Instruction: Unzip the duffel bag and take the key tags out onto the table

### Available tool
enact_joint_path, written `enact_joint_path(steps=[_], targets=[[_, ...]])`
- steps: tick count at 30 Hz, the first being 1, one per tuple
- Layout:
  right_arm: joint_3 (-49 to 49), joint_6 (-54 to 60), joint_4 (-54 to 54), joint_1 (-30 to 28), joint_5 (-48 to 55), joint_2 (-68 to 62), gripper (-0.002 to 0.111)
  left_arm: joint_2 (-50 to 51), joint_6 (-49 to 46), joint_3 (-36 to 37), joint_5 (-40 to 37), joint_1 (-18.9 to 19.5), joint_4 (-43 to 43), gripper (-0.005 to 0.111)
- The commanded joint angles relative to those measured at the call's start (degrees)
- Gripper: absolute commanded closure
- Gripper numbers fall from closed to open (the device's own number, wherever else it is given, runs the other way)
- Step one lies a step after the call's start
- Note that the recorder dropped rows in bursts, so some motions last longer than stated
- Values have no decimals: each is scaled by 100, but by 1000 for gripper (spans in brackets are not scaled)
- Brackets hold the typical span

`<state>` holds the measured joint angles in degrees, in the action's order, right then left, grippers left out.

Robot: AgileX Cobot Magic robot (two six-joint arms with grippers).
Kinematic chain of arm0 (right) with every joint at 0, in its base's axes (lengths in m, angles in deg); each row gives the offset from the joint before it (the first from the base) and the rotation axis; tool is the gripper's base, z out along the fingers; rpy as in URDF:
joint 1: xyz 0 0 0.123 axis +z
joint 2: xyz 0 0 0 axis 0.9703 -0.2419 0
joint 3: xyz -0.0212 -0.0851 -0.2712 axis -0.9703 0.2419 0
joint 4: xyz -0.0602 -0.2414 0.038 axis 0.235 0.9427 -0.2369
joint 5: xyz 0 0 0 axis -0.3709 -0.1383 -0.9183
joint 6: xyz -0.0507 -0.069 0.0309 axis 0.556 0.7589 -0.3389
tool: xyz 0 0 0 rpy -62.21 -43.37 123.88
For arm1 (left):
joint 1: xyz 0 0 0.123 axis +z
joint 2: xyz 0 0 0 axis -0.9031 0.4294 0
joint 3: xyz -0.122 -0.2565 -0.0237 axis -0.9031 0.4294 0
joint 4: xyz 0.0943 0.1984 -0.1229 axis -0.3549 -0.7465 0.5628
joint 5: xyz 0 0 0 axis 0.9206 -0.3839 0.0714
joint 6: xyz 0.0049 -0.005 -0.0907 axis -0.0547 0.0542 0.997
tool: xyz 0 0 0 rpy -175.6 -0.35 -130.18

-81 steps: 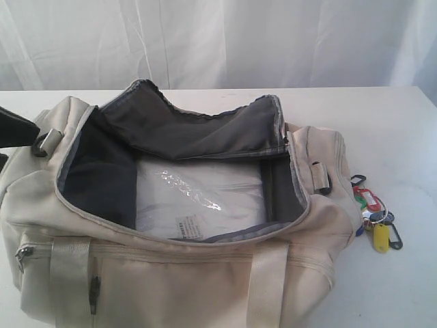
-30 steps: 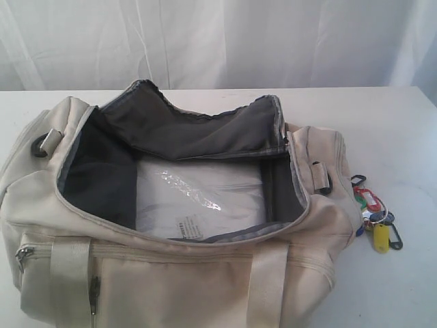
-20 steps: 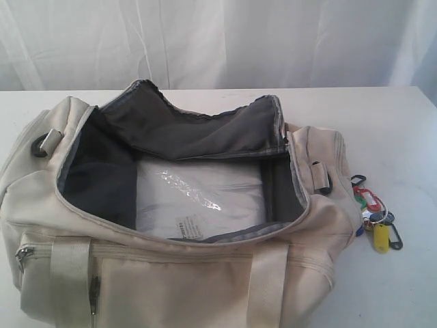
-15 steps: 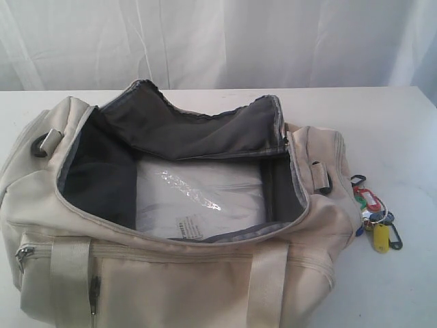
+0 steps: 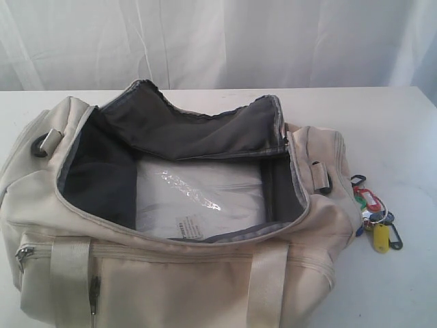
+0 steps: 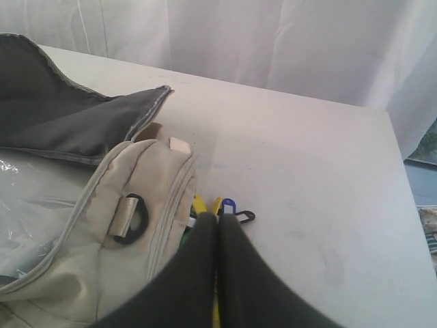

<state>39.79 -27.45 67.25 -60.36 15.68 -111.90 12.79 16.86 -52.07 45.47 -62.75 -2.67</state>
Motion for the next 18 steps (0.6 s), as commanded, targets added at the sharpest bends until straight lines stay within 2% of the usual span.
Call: enact_joint_path(steps=[1,5,18], targets=[[15,45,54,-26,-17,50,108,-24,-68,27,-69,-18,-20,107],[15,45,54,-26,-17,50,108,-24,217,27,-107,-18,-20,107],[15,45,54,-26,-17,50,108,-24,193,27,-96,-18,-20,107]])
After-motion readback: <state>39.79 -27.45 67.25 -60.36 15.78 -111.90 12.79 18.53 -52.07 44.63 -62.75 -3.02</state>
